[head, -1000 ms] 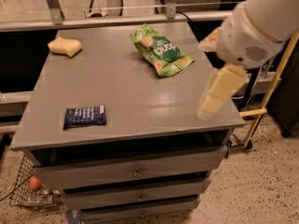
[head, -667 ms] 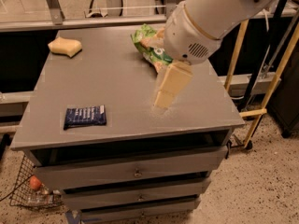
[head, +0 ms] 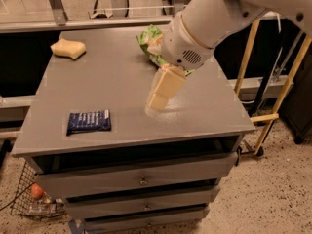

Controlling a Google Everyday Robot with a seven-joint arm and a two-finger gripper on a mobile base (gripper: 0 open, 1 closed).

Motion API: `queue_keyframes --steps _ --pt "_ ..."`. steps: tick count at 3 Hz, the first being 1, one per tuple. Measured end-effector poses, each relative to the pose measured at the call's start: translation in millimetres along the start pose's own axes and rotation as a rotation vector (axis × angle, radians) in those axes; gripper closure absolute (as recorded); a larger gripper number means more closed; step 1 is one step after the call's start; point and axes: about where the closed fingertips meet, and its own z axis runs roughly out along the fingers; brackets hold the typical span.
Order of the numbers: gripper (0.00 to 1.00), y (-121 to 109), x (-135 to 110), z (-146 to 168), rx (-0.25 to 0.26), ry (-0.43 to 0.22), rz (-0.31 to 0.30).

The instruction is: Pick rxbar blueberry

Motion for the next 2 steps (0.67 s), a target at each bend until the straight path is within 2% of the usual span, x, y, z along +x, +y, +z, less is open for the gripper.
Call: queue_keyframes --steps 1,2 --pt "0.00 -26.7 -17.2 48.4 -0.026 -0.006 0.005" --pt "0.00 -36.0 -41.9 93.0 -0.023 0.024 -0.030"
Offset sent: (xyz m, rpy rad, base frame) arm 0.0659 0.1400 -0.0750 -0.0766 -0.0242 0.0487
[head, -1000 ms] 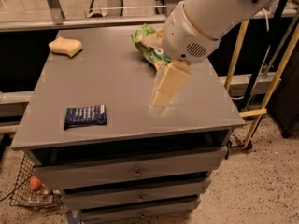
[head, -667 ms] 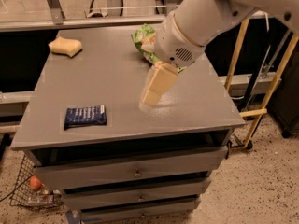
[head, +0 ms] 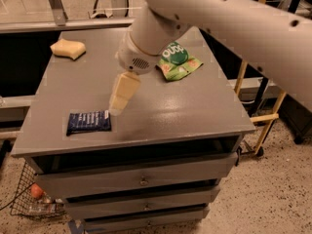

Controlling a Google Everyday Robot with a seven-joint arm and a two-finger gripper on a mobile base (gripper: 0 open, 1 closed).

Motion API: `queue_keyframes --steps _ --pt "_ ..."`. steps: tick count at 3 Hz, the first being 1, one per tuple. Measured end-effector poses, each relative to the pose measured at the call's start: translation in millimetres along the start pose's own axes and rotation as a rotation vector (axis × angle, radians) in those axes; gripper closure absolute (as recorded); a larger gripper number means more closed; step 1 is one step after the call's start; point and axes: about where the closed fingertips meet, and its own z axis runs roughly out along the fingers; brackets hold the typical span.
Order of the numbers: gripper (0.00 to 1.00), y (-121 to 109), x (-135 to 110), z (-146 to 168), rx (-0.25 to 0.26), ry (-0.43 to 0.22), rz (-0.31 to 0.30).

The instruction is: Pick rxbar blueberry

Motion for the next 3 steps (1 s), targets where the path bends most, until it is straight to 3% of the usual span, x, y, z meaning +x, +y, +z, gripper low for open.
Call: queue_keyframes --steps 1,3 --pt "0.00 1.0 -16.3 33.7 -0.002 0.065 -0.039" --pt "0.00 16.5 -32.4 64.8 -0.044 0.144 -0.063"
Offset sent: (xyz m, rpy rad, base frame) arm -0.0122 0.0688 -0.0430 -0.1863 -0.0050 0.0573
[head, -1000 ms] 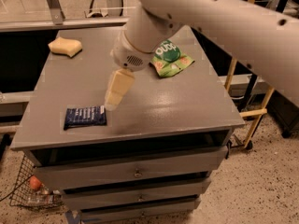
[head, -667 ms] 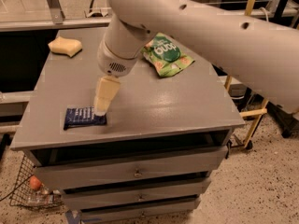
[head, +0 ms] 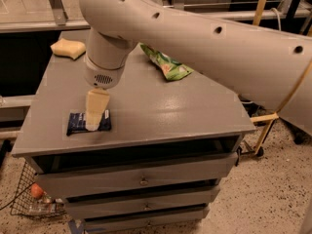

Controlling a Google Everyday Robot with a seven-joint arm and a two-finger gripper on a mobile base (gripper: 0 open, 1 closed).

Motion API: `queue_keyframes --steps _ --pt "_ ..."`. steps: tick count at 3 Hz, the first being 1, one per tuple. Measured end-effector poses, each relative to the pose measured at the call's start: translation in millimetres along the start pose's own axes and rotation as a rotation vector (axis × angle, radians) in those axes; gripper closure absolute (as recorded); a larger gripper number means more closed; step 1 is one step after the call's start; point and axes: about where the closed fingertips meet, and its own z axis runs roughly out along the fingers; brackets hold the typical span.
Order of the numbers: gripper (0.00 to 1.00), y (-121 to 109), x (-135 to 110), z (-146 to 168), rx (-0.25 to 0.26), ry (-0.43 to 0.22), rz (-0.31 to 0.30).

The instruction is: Pick rxbar blueberry

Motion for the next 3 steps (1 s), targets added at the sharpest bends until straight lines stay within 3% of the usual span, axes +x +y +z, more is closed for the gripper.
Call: queue_keyframes --steps 1,3 --pt "0.00 3.3 -5.4 14.6 -0.015 0.036 0.002" --pt "0.00 8.3 -4.6 36.0 -0.018 0.169 0.012"
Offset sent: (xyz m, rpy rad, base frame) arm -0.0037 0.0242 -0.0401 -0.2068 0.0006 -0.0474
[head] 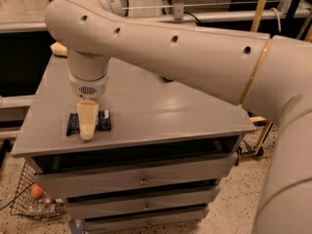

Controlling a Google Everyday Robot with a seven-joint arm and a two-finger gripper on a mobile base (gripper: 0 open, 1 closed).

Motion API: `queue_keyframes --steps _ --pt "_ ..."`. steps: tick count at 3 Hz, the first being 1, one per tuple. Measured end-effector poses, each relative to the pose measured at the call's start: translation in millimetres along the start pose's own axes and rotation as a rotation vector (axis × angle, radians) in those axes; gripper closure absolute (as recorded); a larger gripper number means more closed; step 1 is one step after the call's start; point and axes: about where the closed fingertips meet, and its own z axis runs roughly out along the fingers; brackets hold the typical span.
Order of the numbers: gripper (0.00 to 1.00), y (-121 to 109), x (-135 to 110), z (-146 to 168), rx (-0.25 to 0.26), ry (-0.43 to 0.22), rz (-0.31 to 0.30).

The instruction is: Pick rxbar blueberry

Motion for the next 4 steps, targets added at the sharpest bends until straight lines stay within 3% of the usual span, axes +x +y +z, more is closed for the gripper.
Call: queue_keyframes --steps 2,3,4 --pt "0.41 -1.3 5.1 0.2 0.017 0.052 0.016" --pt "0.72 -3.0 5.1 -5.4 0.027 0.059 0.016" --pt "0.96 -3.0 5.1 -5.5 0.027 0.059 0.016"
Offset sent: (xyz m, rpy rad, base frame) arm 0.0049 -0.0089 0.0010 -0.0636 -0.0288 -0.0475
